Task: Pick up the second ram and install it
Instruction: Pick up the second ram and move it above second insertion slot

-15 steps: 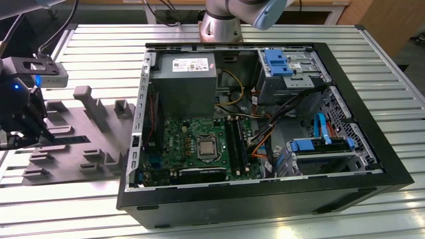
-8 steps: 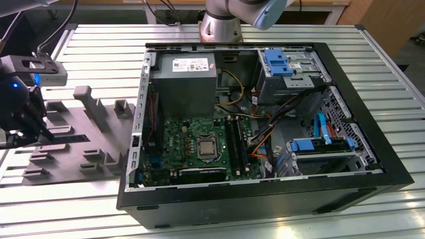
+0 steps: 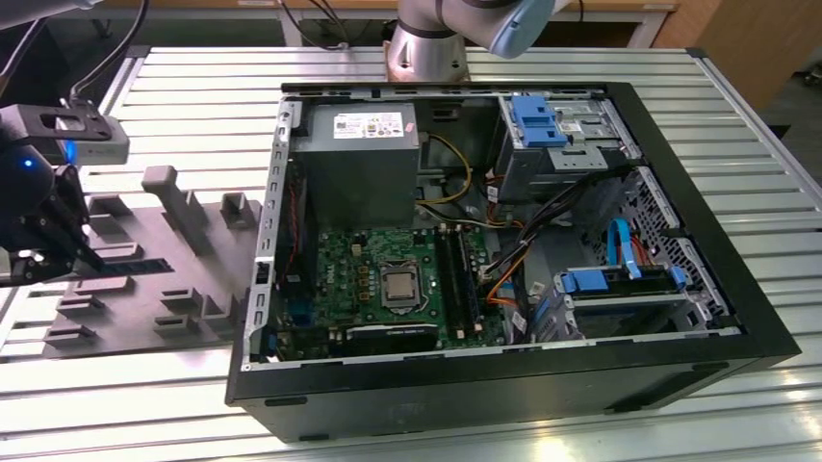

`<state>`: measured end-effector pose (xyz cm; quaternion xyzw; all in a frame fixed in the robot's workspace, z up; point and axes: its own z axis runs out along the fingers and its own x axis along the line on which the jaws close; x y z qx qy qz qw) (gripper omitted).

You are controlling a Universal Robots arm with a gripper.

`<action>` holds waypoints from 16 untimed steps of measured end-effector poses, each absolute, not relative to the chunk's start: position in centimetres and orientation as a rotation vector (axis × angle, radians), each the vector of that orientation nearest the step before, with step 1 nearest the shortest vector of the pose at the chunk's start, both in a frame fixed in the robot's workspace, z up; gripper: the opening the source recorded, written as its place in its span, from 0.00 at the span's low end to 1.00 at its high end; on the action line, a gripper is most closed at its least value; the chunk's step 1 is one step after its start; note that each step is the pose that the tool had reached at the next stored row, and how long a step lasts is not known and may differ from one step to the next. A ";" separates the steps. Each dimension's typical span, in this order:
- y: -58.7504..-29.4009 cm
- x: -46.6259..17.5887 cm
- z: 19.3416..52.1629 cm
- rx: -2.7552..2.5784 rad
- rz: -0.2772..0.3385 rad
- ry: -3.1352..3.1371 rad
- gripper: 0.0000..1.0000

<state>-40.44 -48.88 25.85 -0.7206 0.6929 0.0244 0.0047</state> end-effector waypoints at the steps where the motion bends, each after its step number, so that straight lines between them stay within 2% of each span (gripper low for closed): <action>1: -48.9 -40.4 25.9 -2.257 0.077 2.170 0.12; 16: -48.9 -40.4 26.2 -2.254 0.082 2.168 0.12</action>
